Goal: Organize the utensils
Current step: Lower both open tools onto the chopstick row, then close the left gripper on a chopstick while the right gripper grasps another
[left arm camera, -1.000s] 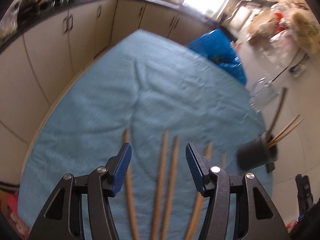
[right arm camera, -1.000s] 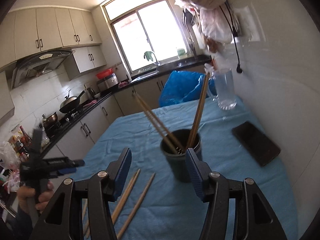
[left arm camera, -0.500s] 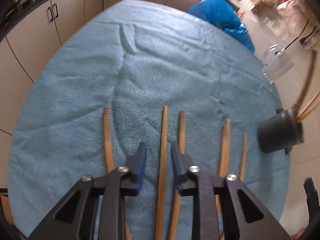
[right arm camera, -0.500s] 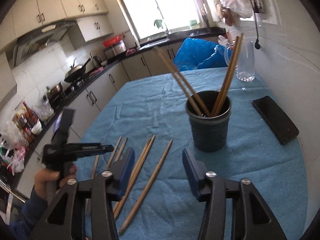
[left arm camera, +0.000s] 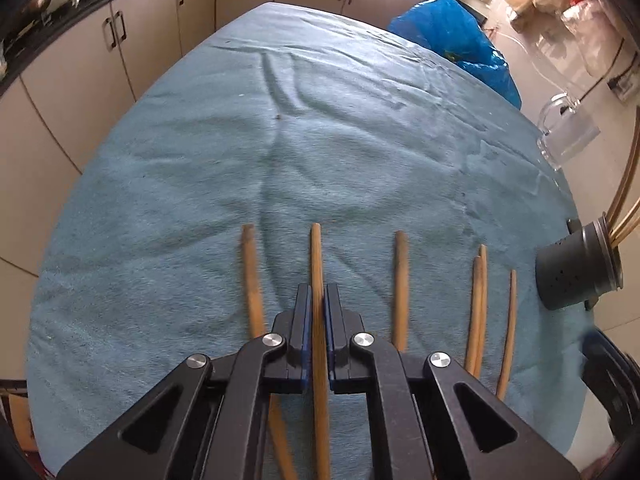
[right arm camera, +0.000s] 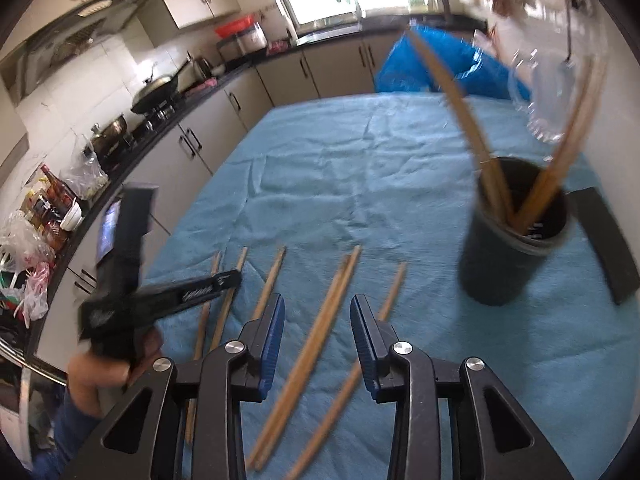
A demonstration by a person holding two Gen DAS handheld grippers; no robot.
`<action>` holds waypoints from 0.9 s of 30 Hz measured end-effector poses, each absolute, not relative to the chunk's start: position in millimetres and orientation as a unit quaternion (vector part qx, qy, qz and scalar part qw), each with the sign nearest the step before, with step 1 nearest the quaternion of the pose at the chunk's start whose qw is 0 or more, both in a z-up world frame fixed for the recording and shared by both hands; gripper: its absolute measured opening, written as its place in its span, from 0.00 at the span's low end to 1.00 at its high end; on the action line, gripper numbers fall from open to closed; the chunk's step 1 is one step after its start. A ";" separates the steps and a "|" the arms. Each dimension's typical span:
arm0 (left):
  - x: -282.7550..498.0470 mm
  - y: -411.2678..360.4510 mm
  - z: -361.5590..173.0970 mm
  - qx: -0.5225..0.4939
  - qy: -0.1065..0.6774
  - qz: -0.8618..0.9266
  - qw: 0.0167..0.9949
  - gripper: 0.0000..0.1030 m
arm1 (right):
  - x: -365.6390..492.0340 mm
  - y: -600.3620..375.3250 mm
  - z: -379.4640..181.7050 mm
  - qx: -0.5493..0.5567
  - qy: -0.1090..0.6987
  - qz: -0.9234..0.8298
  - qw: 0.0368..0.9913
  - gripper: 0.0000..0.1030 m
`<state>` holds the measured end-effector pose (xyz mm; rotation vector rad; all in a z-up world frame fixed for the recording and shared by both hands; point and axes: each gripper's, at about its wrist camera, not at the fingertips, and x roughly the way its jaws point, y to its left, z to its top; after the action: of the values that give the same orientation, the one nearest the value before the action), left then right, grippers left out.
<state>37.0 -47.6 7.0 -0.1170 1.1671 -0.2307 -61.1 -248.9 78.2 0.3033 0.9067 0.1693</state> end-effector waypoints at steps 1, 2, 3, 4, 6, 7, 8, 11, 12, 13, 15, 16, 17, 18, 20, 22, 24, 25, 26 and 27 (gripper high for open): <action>37.3 -45.3 6.8 -0.060 0.550 -0.113 0.825 0.06 | -46.8 -247.7 71.5 0.156 0.452 0.081 0.875 0.36; 36.2 -44.5 6.8 -0.063 0.551 -0.115 0.824 0.06 | -36.0 -246.0 66.8 0.163 0.462 0.082 0.868 0.35; 36.3 -43.8 6.8 -0.064 0.551 -0.117 0.824 0.06 | -22.5 -245.0 59.6 0.169 0.474 0.079 0.861 0.29; 35.9 -44.6 6.8 -0.061 0.550 -0.119 0.825 0.06 | -12.9 -243.2 54.3 0.170 0.482 0.076 0.856 0.26; 34.3 -45.2 6.7 -0.058 0.547 -0.121 0.826 0.06 | 6.5 -240.7 44.1 0.172 0.490 0.078 0.851 0.21; 34.0 -44.9 6.7 -0.058 0.546 -0.122 0.827 0.06 | 11.7 -240.2 40.4 0.169 0.494 0.074 0.849 0.20; 34.5 -44.8 6.4 -0.059 0.546 -0.123 0.826 0.06 | 19.7 -240.4 35.1 0.165 0.500 0.062 0.848 0.20; 35.4 -42.7 5.9 -0.065 0.546 -0.130 0.825 0.06 | 35.2 -242.0 26.6 0.164 0.504 0.058 0.846 0.20; 35.4 -41.9 5.8 -0.065 0.546 -0.132 0.825 0.06 | 39.5 -241.7 24.4 0.161 0.507 0.055 0.845 0.20; 35.7 -41.4 5.9 -0.067 0.546 -0.133 0.825 0.06 | 42.2 -240.9 23.7 0.158 0.509 0.052 0.844 0.20; 35.8 -41.3 5.5 -0.068 0.546 -0.134 0.824 0.06 | 47.9 -238.9 21.0 0.152 0.515 0.049 0.842 0.20; 36.2 -41.2 5.7 -0.069 0.546 -0.134 0.824 0.06 | 51.9 -237.4 19.5 0.146 0.518 0.045 0.842 0.20; 35.8 -41.4 5.5 -0.070 0.546 -0.134 0.824 0.06 | 53.7 -236.9 17.8 0.142 0.520 0.040 0.841 0.20; 35.7 -41.3 5.4 -0.070 0.547 -0.135 0.824 0.06 | 55.4 -236.7 15.5 0.140 0.523 0.038 0.840 0.20; 35.8 -41.0 5.3 -0.071 0.547 -0.135 0.823 0.06 | 57.3 -236.1 10.3 0.141 0.532 0.041 0.834 0.20; 36.3 -40.5 5.2 -0.072 0.547 -0.135 0.823 0.06 | 53.5 -236.2 9.3 0.137 0.534 0.036 0.833 0.20; 36.3 -40.7 5.3 -0.071 0.548 -0.134 0.823 0.06 | 47.7 -234.0 9.2 0.133 0.540 0.040 0.830 0.20; 36.1 -41.1 5.5 -0.070 0.547 -0.132 0.823 0.06 | 45.0 -233.7 9.6 0.130 0.542 0.040 0.829 0.21; 35.6 -41.4 5.5 -0.069 0.547 -0.132 0.824 0.06 | 41.3 -232.4 9.9 0.127 0.544 0.042 0.828 0.21; 35.6 -41.9 5.5 -0.069 0.547 -0.131 0.824 0.06 | 36.6 -230.6 10.0 0.122 0.546 0.044 0.827 0.21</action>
<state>35.6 -41.9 5.5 -0.1457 1.1629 -0.2778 36.6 -230.6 10.0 0.2583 1.1606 0.0939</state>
